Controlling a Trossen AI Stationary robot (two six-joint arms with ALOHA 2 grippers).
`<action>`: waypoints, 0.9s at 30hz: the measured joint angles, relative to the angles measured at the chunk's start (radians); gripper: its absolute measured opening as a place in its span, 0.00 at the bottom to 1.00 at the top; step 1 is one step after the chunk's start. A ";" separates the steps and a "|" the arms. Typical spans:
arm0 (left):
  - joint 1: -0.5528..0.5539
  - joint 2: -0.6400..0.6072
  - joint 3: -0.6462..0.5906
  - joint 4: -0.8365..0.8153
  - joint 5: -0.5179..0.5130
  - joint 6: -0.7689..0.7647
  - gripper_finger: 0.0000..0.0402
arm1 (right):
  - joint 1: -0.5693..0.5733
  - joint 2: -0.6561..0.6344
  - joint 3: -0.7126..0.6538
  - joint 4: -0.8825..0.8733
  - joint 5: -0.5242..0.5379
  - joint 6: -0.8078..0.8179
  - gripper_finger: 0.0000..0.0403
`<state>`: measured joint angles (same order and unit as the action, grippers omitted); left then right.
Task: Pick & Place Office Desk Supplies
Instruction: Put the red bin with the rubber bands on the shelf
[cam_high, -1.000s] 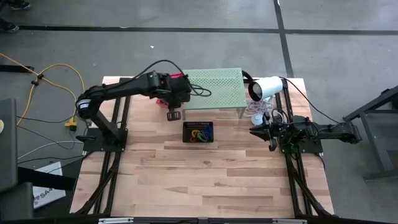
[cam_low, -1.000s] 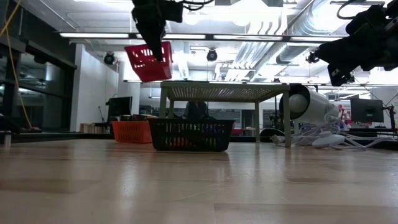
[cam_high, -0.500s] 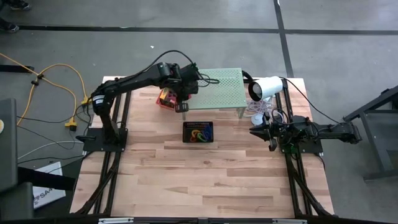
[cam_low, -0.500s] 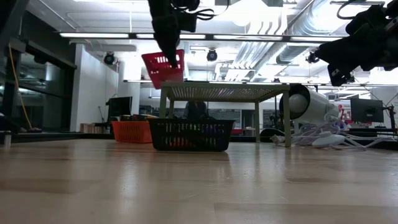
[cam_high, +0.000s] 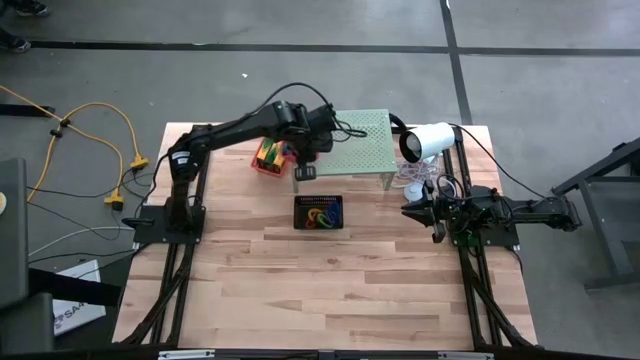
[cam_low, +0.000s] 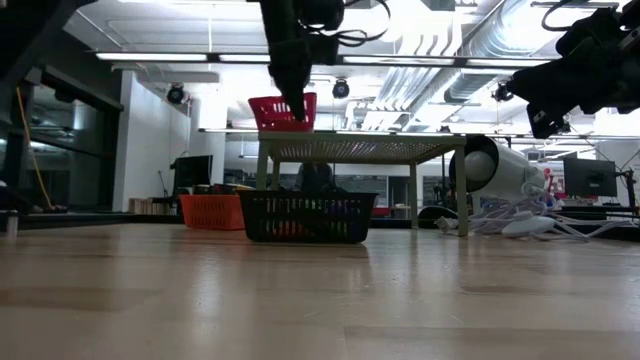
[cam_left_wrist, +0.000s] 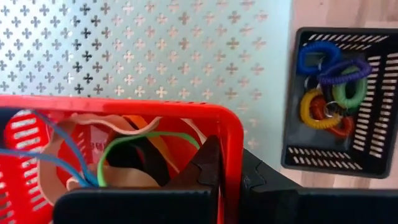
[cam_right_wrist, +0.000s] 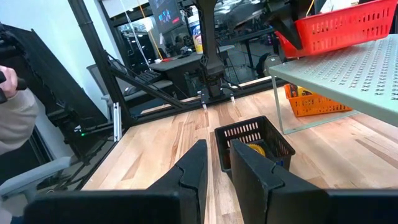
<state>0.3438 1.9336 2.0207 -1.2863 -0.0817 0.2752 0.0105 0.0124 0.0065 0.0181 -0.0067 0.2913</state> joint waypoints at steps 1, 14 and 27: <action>-0.004 0.002 0.003 0.001 0.001 0.000 0.00 | 0.000 0.000 0.000 0.000 0.000 0.000 0.14; -0.014 0.005 0.003 0.029 0.001 -0.006 0.00 | 0.000 0.000 0.000 0.000 0.000 0.000 0.14; -0.015 0.005 0.002 0.038 0.002 0.012 0.17 | 0.000 0.000 0.000 0.000 0.000 0.000 0.14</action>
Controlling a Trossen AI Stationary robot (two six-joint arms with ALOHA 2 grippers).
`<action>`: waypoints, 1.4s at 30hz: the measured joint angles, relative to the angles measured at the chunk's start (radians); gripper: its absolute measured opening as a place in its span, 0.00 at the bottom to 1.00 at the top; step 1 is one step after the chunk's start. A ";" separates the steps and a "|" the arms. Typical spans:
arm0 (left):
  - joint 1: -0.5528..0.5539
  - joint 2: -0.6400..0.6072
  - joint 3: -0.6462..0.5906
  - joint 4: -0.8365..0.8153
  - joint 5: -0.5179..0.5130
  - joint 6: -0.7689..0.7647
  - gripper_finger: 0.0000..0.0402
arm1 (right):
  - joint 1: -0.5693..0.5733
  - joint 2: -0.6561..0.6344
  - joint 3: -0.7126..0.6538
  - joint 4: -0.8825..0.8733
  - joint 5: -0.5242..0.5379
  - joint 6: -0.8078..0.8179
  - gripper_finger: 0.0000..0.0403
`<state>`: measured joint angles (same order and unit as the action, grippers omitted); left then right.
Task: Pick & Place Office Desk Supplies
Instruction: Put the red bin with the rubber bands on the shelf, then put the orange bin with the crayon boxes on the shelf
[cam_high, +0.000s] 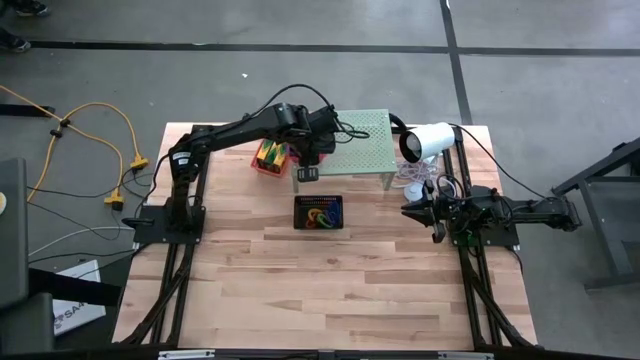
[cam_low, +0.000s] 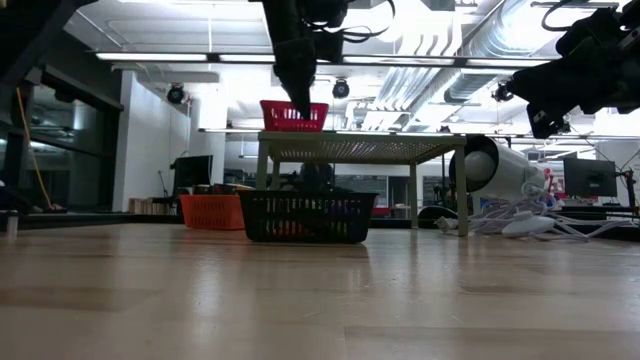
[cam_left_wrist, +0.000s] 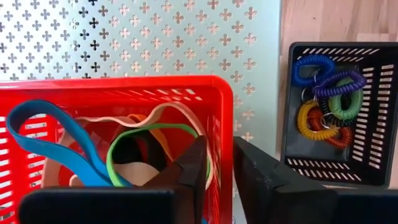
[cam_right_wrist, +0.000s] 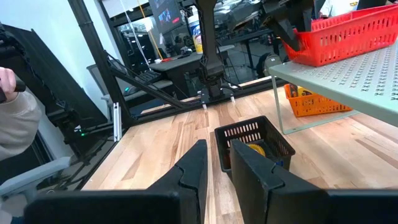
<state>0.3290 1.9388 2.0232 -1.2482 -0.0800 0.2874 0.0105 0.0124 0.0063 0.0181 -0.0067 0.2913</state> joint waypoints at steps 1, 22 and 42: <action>0.000 0.000 0.000 0.000 0.000 0.000 0.18 | 0.000 0.000 0.000 0.000 0.000 0.000 0.14; -0.002 -0.045 0.055 -0.031 -0.007 0.027 0.23 | 0.000 0.000 0.000 0.000 0.002 0.000 0.14; -0.167 -0.148 0.056 -0.091 -0.148 -0.083 0.23 | 0.000 0.000 0.000 0.000 0.003 0.000 0.14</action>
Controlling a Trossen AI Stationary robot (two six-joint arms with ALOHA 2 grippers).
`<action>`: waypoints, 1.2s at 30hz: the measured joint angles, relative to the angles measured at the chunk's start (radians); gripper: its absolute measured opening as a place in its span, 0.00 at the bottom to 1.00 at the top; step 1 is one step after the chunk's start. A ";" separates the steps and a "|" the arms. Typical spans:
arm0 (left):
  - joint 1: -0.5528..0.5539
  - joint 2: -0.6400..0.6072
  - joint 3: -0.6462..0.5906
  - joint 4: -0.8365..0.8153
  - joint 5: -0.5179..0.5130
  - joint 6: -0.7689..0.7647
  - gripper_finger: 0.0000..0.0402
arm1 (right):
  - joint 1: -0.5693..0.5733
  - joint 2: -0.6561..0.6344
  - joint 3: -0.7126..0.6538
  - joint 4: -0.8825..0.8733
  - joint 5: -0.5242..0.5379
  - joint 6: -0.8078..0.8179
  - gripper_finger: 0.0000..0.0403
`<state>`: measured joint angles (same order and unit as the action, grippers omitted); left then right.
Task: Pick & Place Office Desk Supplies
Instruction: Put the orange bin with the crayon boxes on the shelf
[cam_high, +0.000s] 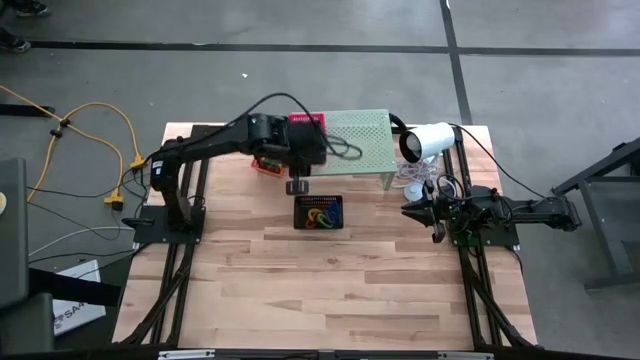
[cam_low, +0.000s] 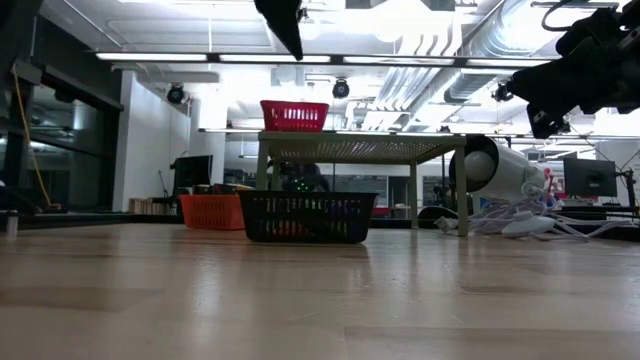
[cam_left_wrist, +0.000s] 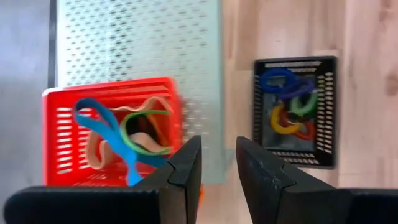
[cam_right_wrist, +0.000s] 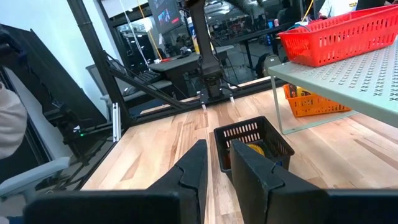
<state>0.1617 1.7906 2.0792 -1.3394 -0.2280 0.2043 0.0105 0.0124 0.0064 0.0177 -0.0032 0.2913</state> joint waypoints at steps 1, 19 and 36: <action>-0.016 0.003 0.000 -0.004 -0.006 -0.007 0.23 | 0.000 0.000 0.000 0.000 0.000 0.000 0.14; -0.126 0.007 -0.015 -0.130 -0.042 -0.272 0.23 | 0.000 0.000 0.000 0.000 0.000 0.000 0.14; -0.251 -0.095 -0.210 -0.131 -0.154 -0.519 0.23 | 0.000 0.000 0.000 0.000 0.000 0.000 0.14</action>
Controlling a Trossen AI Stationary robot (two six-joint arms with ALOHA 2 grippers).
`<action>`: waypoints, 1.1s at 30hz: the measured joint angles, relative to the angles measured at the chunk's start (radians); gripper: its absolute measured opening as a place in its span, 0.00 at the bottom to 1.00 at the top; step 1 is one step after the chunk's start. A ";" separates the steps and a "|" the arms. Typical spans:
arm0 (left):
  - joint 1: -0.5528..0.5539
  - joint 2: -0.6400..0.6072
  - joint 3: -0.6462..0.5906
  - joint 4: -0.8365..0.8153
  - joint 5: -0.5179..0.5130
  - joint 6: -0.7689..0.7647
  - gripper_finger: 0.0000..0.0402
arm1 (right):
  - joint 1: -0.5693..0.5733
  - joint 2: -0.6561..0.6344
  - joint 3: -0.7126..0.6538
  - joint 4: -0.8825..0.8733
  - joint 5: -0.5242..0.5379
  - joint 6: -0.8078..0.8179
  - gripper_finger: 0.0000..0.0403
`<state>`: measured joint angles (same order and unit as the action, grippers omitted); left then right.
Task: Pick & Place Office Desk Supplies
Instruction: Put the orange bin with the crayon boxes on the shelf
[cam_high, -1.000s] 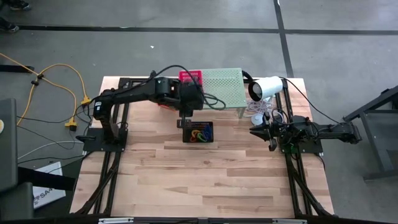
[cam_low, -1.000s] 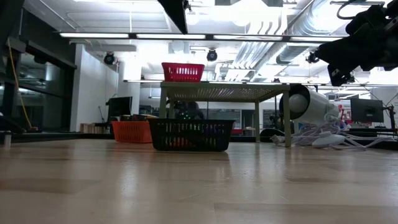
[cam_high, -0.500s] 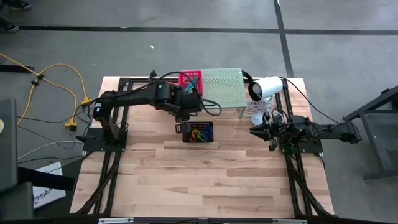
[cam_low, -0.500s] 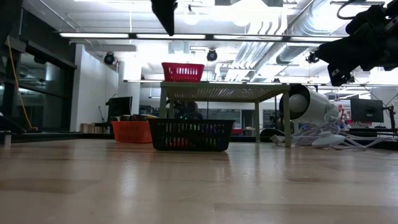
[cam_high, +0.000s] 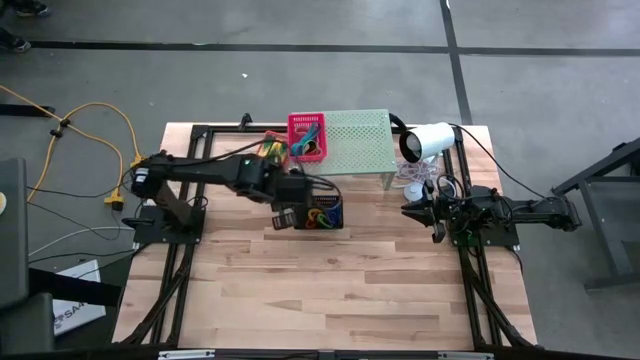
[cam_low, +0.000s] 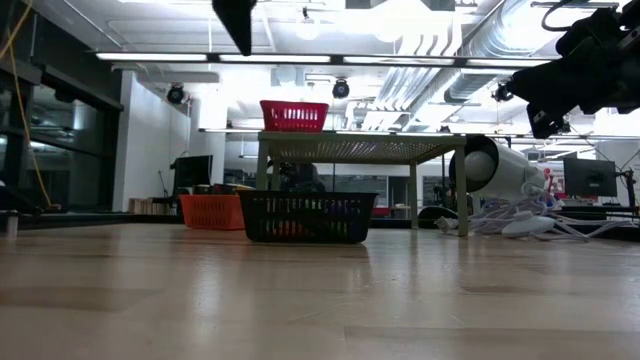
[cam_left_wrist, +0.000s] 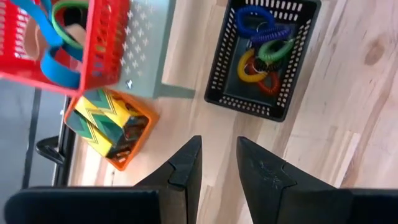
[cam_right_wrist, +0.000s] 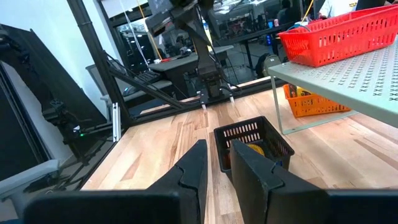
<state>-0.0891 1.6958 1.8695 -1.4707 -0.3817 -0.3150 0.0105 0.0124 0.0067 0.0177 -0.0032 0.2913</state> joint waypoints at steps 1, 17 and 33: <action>-0.007 -0.019 -0.029 0.015 -0.004 -0.011 0.23 | 0.000 0.000 0.000 0.000 0.000 0.000 0.14; 0.095 -0.394 -0.689 0.462 0.105 0.057 0.23 | 0.000 0.000 0.000 0.000 0.000 0.000 0.14; 0.352 -0.437 -0.935 0.672 0.252 0.256 0.23 | 0.000 0.000 0.000 0.000 0.000 0.000 0.14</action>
<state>0.2634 1.2591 0.9349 -0.7990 -0.1294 -0.0588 0.0105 0.0122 0.0063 0.0177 -0.0032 0.2913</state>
